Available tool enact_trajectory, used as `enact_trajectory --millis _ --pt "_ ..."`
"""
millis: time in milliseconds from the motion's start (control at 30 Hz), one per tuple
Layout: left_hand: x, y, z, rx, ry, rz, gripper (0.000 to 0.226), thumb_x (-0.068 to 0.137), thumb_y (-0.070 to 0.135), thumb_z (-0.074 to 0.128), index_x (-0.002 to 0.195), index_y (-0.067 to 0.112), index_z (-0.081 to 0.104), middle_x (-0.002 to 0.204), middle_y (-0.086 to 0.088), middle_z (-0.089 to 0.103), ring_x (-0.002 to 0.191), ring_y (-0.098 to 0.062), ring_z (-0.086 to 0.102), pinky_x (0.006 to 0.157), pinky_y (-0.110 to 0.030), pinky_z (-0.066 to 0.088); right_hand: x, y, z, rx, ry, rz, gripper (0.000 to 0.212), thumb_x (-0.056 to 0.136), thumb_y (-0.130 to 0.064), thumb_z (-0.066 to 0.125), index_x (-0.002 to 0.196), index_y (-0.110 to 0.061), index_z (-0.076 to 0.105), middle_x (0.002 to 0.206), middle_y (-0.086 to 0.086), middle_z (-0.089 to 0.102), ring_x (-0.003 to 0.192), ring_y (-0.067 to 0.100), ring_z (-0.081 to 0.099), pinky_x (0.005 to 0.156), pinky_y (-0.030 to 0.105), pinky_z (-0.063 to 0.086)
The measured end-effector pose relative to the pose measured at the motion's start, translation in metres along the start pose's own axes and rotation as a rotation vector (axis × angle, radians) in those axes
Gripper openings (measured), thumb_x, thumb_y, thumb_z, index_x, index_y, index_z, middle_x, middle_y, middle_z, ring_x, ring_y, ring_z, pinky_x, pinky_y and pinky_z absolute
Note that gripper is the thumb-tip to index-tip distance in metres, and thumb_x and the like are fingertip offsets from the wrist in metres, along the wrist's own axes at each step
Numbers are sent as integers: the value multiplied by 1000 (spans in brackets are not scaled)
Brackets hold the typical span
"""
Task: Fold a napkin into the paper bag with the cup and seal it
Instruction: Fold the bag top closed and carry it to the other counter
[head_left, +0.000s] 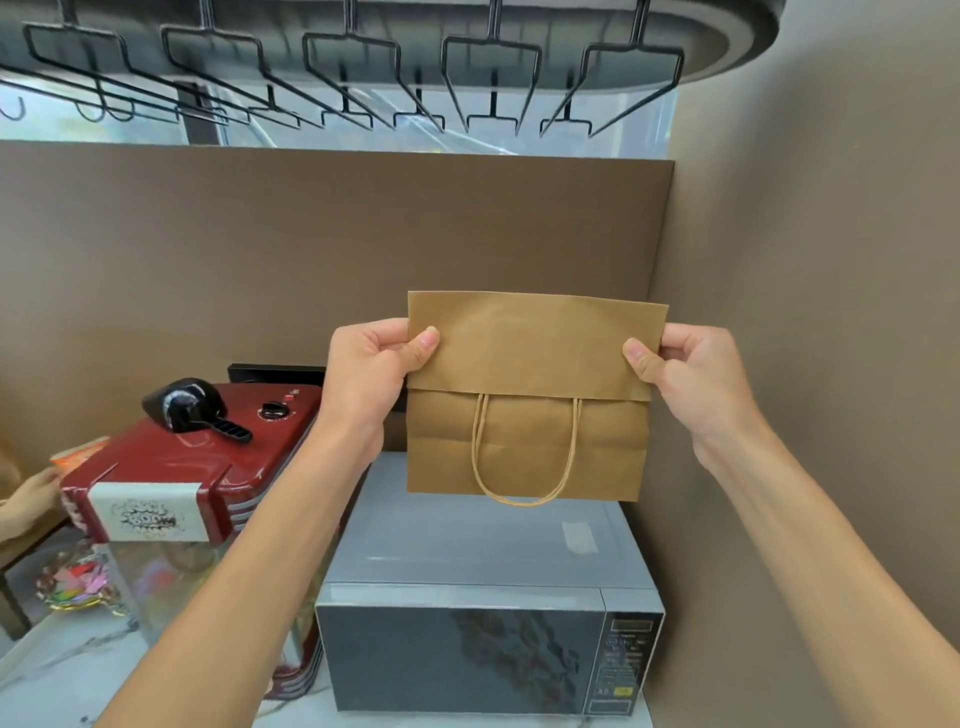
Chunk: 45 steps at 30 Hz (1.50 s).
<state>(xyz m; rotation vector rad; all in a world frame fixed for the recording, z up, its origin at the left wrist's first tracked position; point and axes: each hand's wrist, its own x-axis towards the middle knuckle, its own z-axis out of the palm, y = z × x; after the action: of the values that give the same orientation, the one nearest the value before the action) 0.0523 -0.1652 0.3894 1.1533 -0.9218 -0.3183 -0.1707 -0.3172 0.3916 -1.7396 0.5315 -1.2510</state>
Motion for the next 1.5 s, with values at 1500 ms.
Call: enact_trajectory --millis 1500 --pt "-222 97 98 -348 -573 -80 16 88 8 71 82 17 81 81 -2 81 73 -12 73 62 -23 56 -335 -197 -147 -372 442 37 23 96 -5 63 91 -21 78 84 -5 81 77 9 76 65 18 57"
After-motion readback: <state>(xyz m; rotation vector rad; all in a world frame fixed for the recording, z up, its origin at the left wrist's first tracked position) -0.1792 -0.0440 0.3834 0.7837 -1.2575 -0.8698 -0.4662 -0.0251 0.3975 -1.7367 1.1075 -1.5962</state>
